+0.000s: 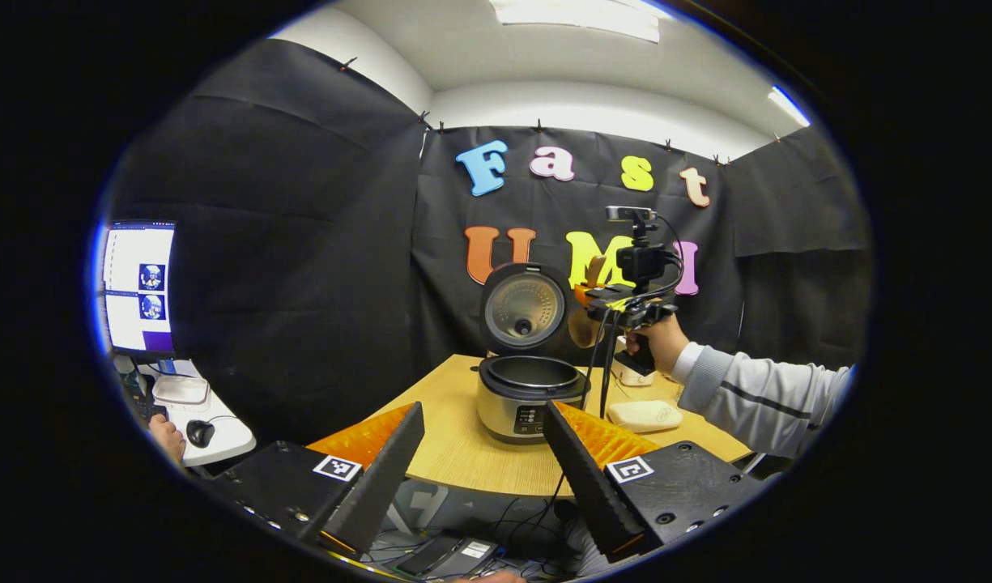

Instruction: Close the left gripper, press the button to open the rice cooker; take a wooden spoon from the chopstick holder with the right hand, scoop a spoonful of rice and pour it into the rice cooker, then put the wooden spoon back into the chopstick holder.

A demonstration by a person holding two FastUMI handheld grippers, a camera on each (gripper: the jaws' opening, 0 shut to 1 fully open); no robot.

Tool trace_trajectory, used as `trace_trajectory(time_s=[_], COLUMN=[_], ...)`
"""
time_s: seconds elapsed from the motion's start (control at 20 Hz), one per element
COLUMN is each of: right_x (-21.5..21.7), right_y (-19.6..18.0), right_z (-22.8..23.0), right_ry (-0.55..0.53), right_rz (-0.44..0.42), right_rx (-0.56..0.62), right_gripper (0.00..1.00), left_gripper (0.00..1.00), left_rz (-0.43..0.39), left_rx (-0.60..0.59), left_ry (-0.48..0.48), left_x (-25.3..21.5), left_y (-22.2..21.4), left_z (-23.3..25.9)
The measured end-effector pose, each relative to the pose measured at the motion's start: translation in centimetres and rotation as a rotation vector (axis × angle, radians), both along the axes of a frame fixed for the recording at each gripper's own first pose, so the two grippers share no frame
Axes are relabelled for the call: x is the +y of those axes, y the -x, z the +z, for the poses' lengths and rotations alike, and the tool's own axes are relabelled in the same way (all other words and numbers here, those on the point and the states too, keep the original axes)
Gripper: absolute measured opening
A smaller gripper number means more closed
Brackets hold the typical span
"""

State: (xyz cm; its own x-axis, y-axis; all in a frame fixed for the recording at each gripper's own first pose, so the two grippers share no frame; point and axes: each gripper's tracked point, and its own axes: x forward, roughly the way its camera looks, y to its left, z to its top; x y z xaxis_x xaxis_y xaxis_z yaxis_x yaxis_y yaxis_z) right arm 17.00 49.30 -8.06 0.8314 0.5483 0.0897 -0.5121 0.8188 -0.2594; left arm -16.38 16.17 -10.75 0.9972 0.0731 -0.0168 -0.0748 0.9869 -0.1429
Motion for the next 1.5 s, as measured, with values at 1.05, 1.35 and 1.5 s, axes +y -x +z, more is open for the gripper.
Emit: trace_trajectory(time_s=[1.05,1.35,1.5], right_x=[-29.7,-36.6,-38.8], right_y=[-8.1,-12.8,-14.6], right_z=[2.6,-2.8,-5.0], right_ry=[-0.099,-0.119,-0.127], right_rz=[-0.288,-0.365,-0.394], right_rx=[0.098,0.195,0.221], right_gripper=[0.12,0.12,0.13], left_gripper=[0.95,0.94,0.94], left_rz=[-0.083,-0.013,0.006], left_rx=[0.018,0.054,0.051], left_ry=[-0.021,-0.07,-0.032], left_x=[-6.2,-5.2,-5.0], left_y=[-4.1,-7.5,-8.7], left_z=[-0.3,-1.2,-0.9])
